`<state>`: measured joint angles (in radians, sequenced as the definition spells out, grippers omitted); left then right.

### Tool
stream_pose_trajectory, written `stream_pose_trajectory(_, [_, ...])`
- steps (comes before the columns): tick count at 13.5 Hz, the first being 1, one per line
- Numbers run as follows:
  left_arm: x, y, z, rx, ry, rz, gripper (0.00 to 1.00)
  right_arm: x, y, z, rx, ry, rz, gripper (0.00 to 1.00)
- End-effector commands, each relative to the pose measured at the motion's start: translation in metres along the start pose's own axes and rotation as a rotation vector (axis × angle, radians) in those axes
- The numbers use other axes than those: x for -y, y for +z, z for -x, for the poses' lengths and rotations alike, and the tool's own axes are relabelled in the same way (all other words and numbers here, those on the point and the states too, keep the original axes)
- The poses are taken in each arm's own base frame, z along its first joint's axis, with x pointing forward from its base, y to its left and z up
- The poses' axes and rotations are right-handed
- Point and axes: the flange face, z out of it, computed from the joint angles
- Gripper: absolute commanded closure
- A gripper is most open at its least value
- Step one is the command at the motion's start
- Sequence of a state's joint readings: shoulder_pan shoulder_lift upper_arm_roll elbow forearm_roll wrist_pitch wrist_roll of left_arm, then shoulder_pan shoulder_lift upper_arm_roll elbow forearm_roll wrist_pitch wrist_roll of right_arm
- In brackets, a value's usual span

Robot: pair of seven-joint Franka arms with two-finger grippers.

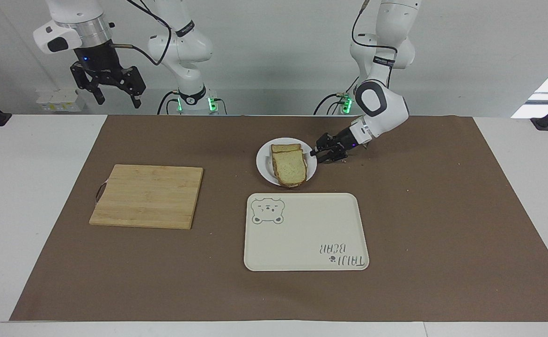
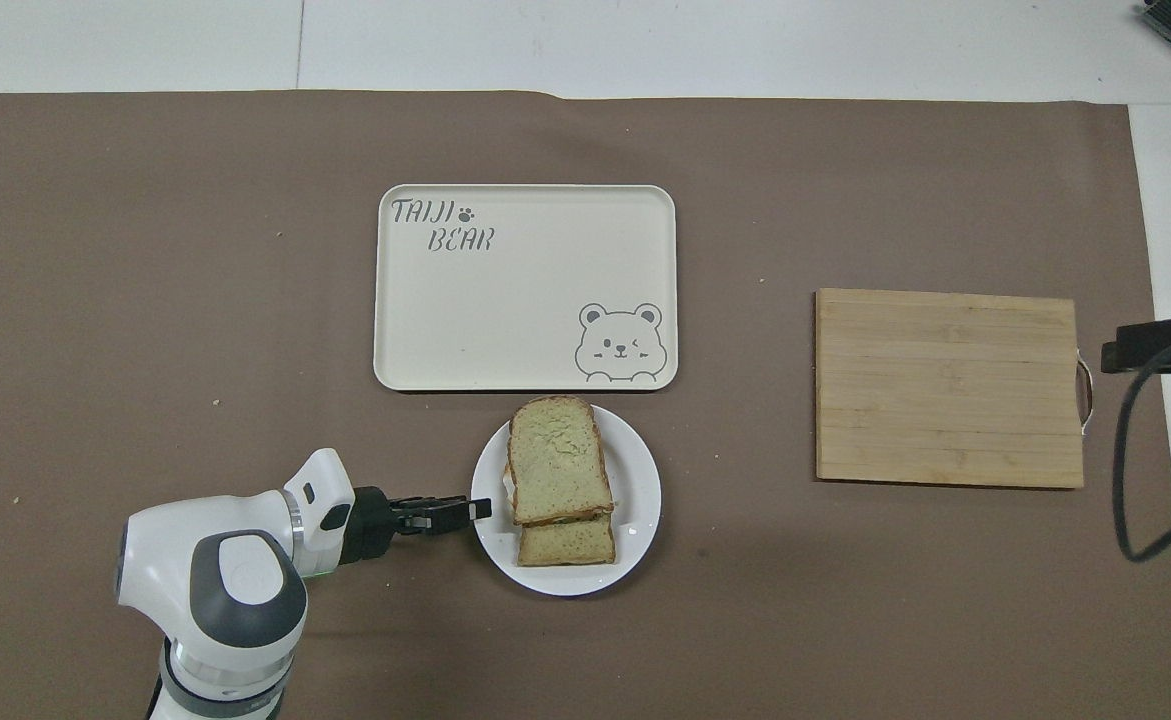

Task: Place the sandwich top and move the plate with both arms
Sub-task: 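Grasp the white plate rim with the left gripper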

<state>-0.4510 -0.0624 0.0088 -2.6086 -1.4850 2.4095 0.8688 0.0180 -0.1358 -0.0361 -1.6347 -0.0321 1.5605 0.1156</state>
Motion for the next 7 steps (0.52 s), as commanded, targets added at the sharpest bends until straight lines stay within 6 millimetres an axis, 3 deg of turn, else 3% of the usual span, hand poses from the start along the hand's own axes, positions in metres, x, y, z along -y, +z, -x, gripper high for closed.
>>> stream_pose_trajectory(1, [0.006, 0.006, 0.006, -0.018, -0.024, -0.008, 0.51, -0.001, 0.005, -0.001, 0.018, -0.018, -0.017, 0.0])
stream_pose_trajectory(4, [0.002, 0.018, 0.012, -0.024, -0.063, 0.016, 0.51, 0.005, 0.006, 0.002, 0.034, -0.028, -0.014, 0.0])
stream_pose_trajectory(7, [0.0, 0.025, 0.017, -0.024, -0.073, 0.015, 0.53, -0.004, 0.007, -0.002, 0.044, -0.047, -0.01, 0.0])
